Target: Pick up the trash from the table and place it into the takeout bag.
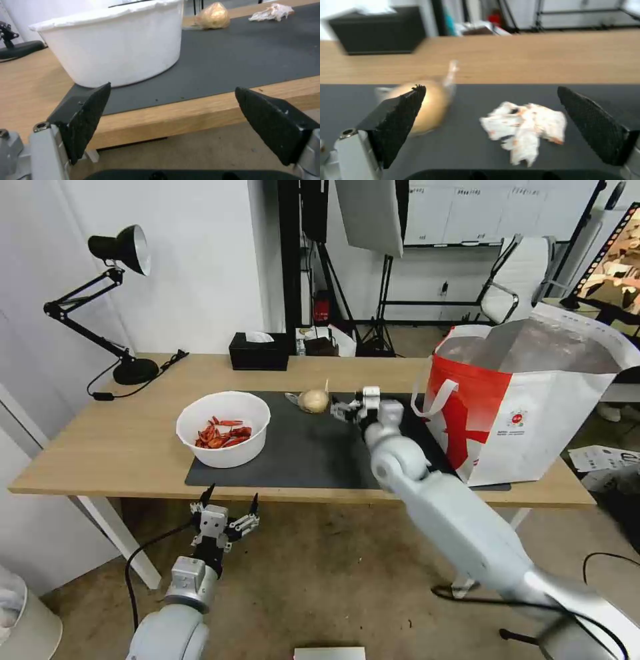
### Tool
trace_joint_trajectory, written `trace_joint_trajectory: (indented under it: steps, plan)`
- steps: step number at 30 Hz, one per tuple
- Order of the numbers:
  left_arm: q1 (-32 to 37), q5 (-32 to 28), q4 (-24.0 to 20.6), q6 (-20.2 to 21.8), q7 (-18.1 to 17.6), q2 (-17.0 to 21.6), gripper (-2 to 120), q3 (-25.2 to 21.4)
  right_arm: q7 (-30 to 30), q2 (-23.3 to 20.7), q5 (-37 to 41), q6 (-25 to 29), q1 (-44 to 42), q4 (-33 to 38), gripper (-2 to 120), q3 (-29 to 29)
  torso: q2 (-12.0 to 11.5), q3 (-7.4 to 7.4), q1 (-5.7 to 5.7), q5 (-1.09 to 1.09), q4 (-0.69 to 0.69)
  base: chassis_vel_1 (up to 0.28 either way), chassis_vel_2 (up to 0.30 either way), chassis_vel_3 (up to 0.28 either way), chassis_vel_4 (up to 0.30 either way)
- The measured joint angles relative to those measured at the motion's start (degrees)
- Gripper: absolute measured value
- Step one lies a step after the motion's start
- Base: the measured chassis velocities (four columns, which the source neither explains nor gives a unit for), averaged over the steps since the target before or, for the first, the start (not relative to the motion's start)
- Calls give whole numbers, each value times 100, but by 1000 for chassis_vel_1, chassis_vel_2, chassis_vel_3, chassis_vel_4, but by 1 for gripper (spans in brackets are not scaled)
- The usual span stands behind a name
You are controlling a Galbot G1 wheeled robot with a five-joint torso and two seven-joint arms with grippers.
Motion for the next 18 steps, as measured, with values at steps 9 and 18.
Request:
trace_joint_trajectory:
  steps: [9, 18]
  plan:
    - [-29, -22, 34, -48, 8, 19, 100, 26, 221, 621, 27, -313, 562, -1378, 100, 68, 0, 0, -1, 0, 0, 0, 0, 0, 0]
    - [-17, -76, 19, -69, 10, 59, 100, -24, -229, 972, -291, -531, 862, -2388, 100, 180, 0, 0, -1, 1, 1, 0, 0, 0, 0]
